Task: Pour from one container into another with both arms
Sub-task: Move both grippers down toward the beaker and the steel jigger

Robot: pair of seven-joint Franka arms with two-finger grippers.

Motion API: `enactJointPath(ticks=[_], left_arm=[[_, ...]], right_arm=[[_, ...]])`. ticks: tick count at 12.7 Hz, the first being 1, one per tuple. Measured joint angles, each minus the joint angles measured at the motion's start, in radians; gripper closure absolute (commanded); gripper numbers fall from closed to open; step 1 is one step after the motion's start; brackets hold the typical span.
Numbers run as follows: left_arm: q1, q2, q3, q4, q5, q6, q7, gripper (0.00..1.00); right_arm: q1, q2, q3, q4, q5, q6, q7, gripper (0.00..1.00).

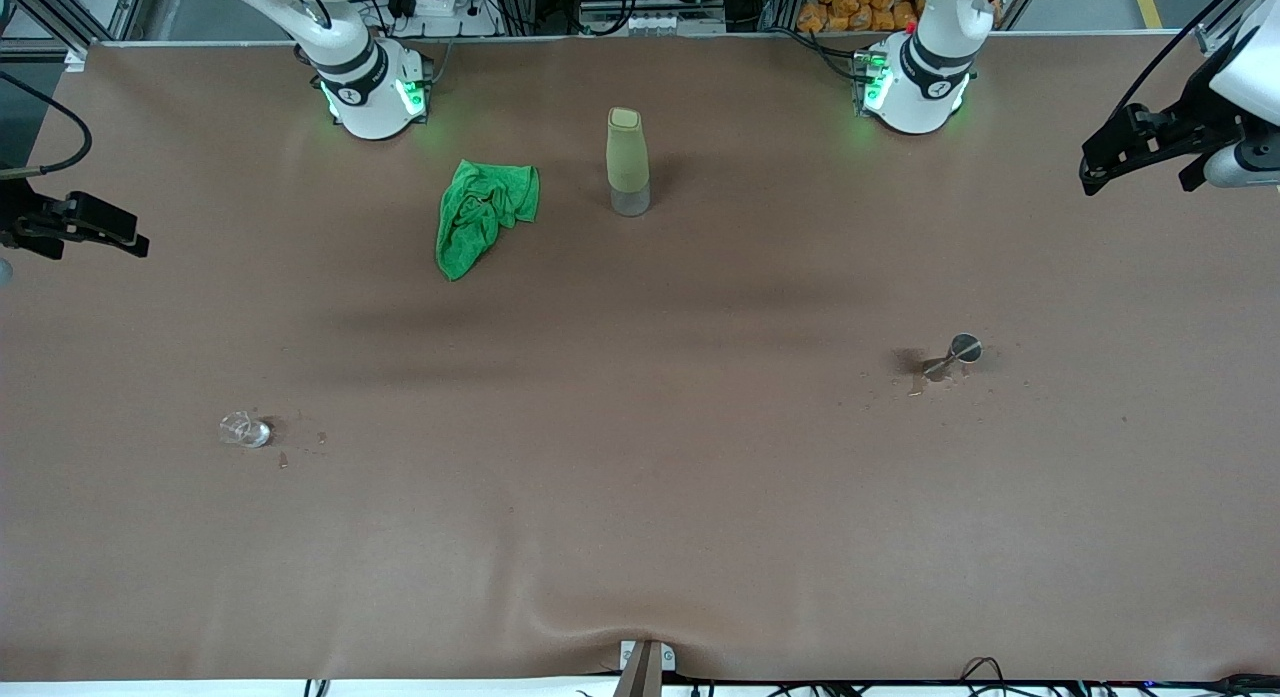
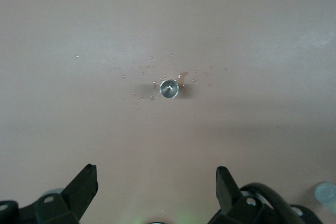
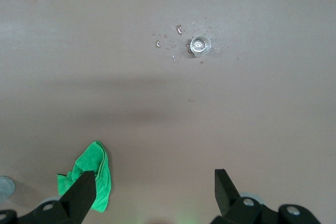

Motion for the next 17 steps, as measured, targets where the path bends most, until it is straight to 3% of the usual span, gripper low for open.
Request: enactJointPath(ticks=[6, 10, 14, 17], left_arm=[[0.007, 0.004, 0.008, 0.001, -0.002, -0.007, 0.004, 0.0], [0.028, 0.038, 0.013, -0.026, -0.002, -0.018, 0.114, 0.0], [0.107, 0.05, 0.015, -0.114, -0.027, 0.061, 0.388, 0.0], [0.232, 0.05, 0.019, -0.221, -0.161, 0.15, 0.677, 0.0]], right_arm=[[0.0, 0.001, 0.0, -0.006, 0.0, -0.003, 0.0, 0.0], [0.0, 0.001, -0.001, -0.006, 0.0, -0.008, -0.03, 0.0], [-0.023, 0.013, -0.011, -0.008, -0.001, -0.001, -0.168, 0.0], [-0.051, 0.05, -0.012, -0.015, -0.001, 0.023, -0.302, 0.0]])
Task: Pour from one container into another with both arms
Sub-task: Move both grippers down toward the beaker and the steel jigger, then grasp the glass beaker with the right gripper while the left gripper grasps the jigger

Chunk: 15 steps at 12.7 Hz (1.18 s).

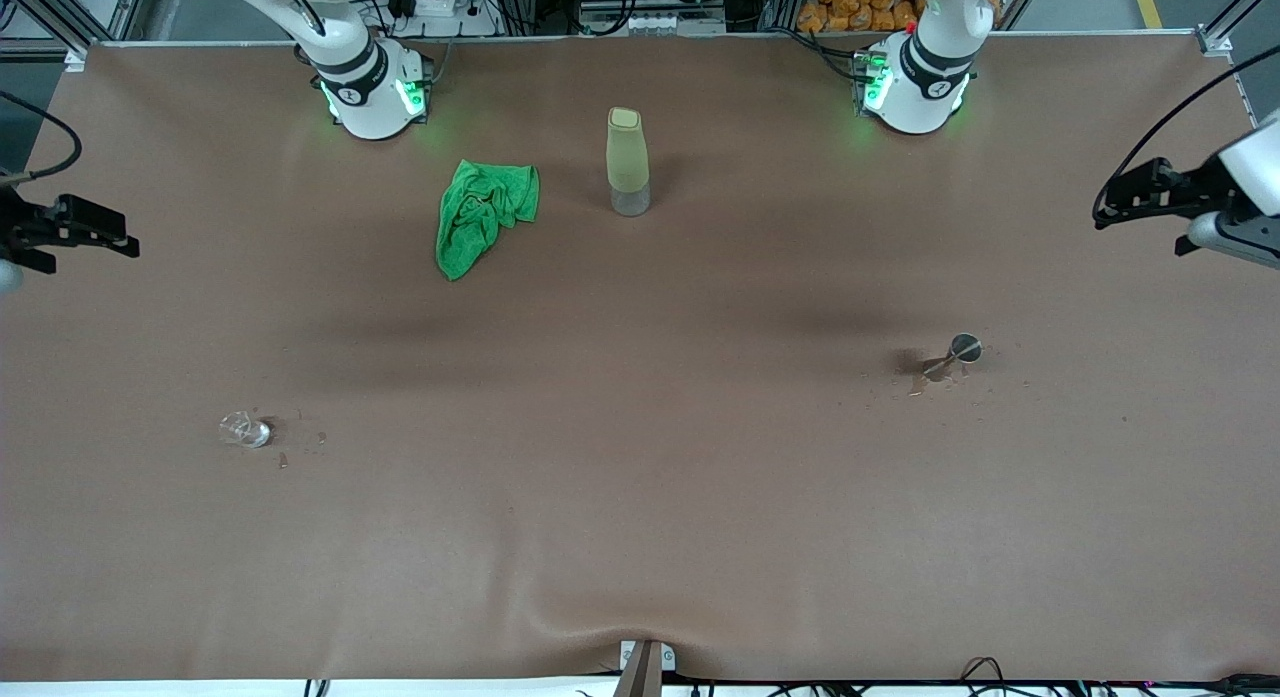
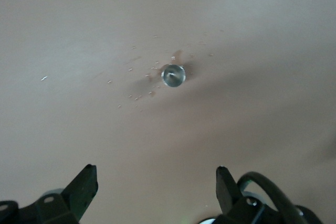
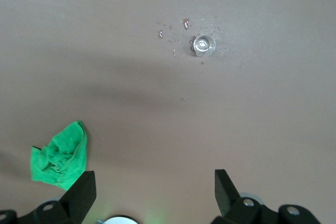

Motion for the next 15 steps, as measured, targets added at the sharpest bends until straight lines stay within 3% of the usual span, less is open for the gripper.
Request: enactJointPath(ticks=[2, 5, 11, 13, 15], left_arm=[[0.073, 0.0, 0.003, -0.072, -0.079, 0.047, 0.18, 0.0], [0.152, 0.016, 0.004, -0.148, -0.218, 0.091, 0.392, 0.0], [0.253, 0.26, 0.004, -0.162, -0.477, 0.118, 0.965, 0.0], [0.259, 0.336, 0.004, -0.158, -0.525, 0.123, 1.144, 0.06], [0.269, 0.39, 0.003, -0.149, -0.545, 0.123, 1.303, 0.23]], right_arm=[[-0.047, 0.043, -0.001, -0.004, 0.008, 0.072, -0.159, 0.0], [-0.142, 0.125, -0.004, -0.006, 0.127, 0.136, -0.426, 0.0], [-0.265, 0.256, -0.006, -0.006, 0.34, 0.185, -0.793, 0.0], [-0.288, 0.285, -0.007, -0.006, 0.412, 0.185, -0.926, 0.0], [-0.317, 0.33, -0.007, -0.007, 0.507, 0.186, -1.084, 0.0]])
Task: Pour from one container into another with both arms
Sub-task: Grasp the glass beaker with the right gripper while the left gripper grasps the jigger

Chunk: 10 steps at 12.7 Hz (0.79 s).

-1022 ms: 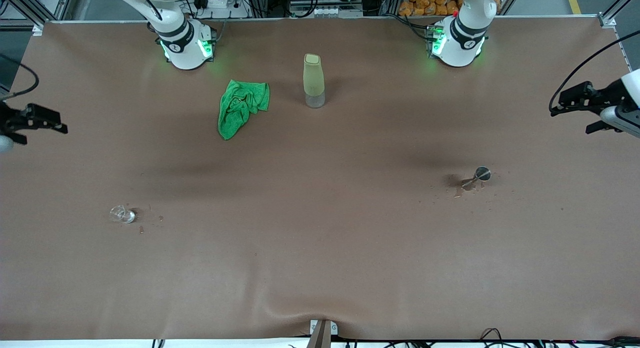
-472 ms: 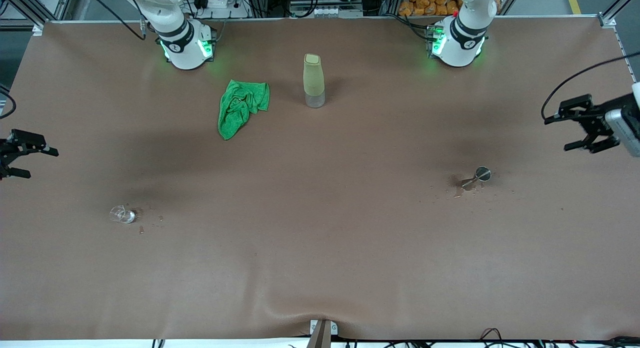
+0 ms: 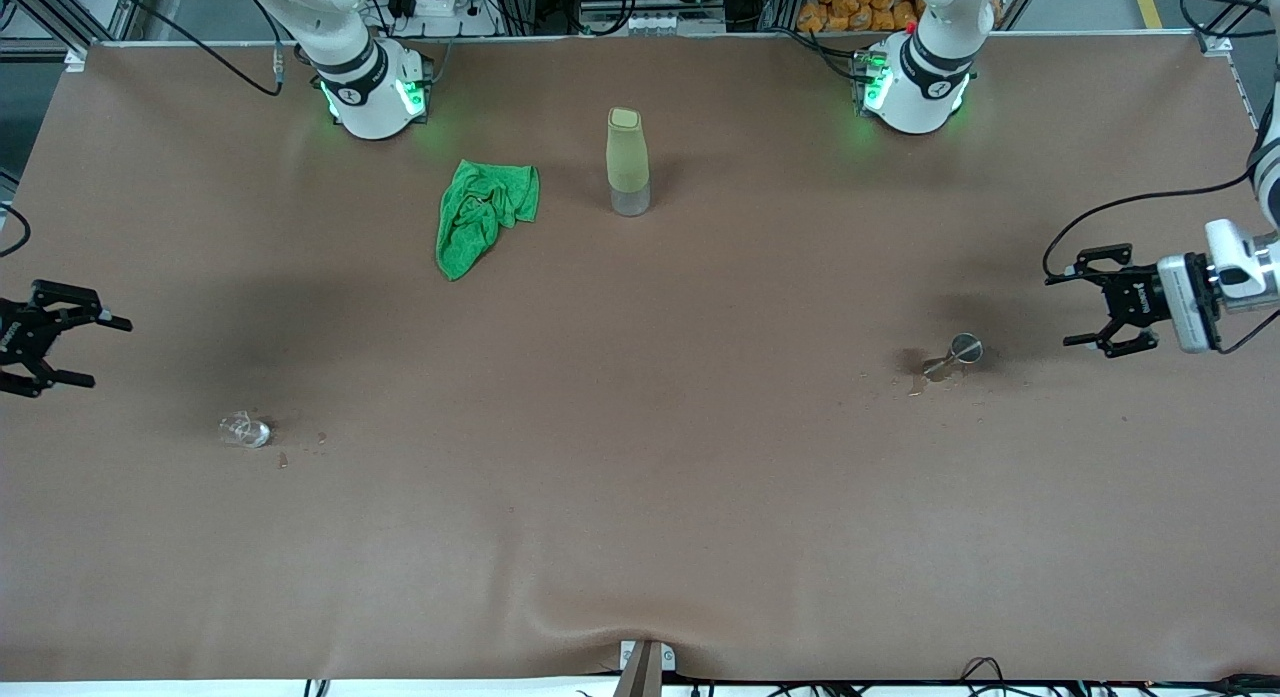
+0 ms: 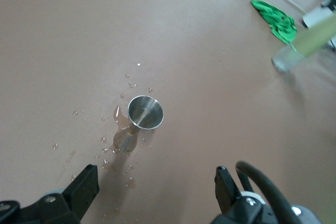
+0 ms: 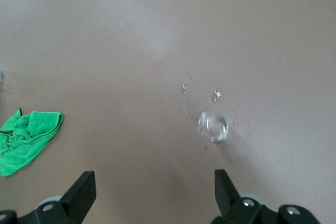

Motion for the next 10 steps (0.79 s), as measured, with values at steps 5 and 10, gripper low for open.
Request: enactJointPath(ticks=[5, 10], left_arm=[[0.008, 0.091, -0.001, 0.017, -0.052, -0.002, 0.305, 0.24], [0.013, 0.241, -0.003, 0.037, -0.189, -0.038, 0.532, 0.31]], right_arm=[[-0.075, 0.197, 0.0, 0.02, 0.263, 0.011, -0.361, 0.0], [-0.116, 0.324, -0.001, 0.063, 0.43, 0.012, -0.584, 0.0]])
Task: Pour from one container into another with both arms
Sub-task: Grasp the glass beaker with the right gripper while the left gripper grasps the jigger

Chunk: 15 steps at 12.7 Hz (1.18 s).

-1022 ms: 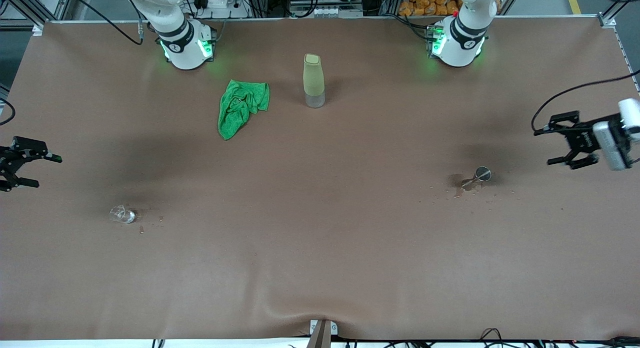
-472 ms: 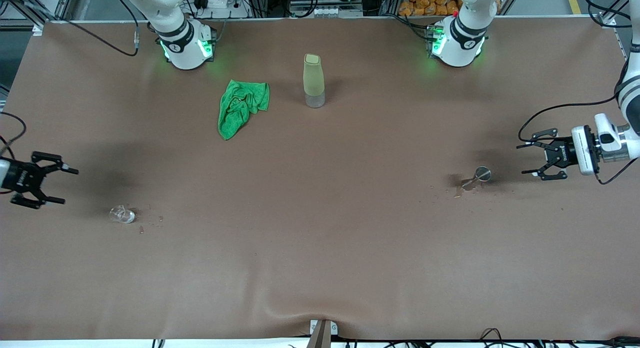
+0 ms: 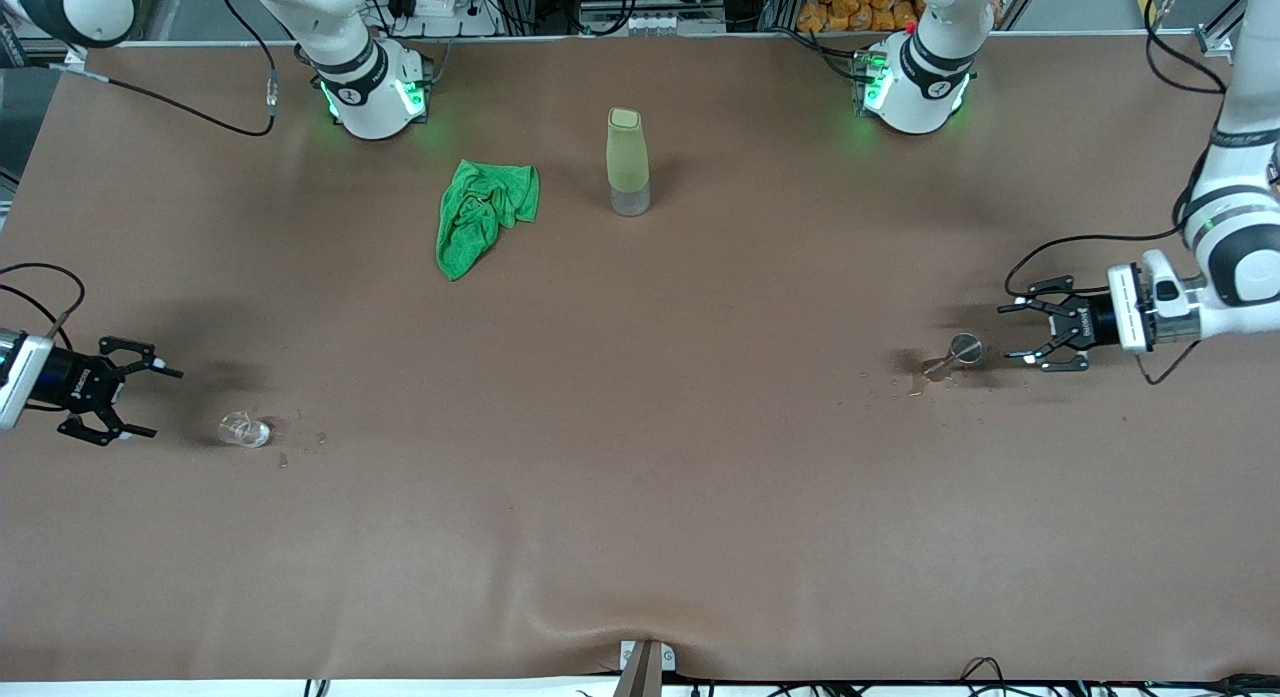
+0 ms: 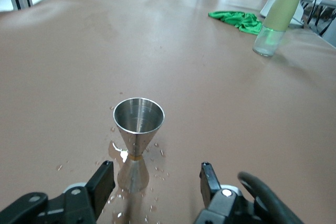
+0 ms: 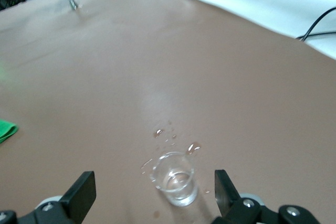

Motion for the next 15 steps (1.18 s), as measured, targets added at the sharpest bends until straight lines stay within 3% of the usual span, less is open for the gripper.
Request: enactJointPath(ticks=[9, 15], left_arm=[[0.0, 0.157, -0.012, 0.101, -0.104, -0.052, 0.126, 0.42], [0.0, 0.209, -0.015, 0.11, -0.146, -0.052, 0.153, 0.44]], right_arm=[[-0.043, 0.183, 0.001, 0.004, 0.3, -0.008, -0.343, 0.0], [-0.049, 0.239, 0.002, 0.013, 0.331, -0.048, -0.463, 0.0]])
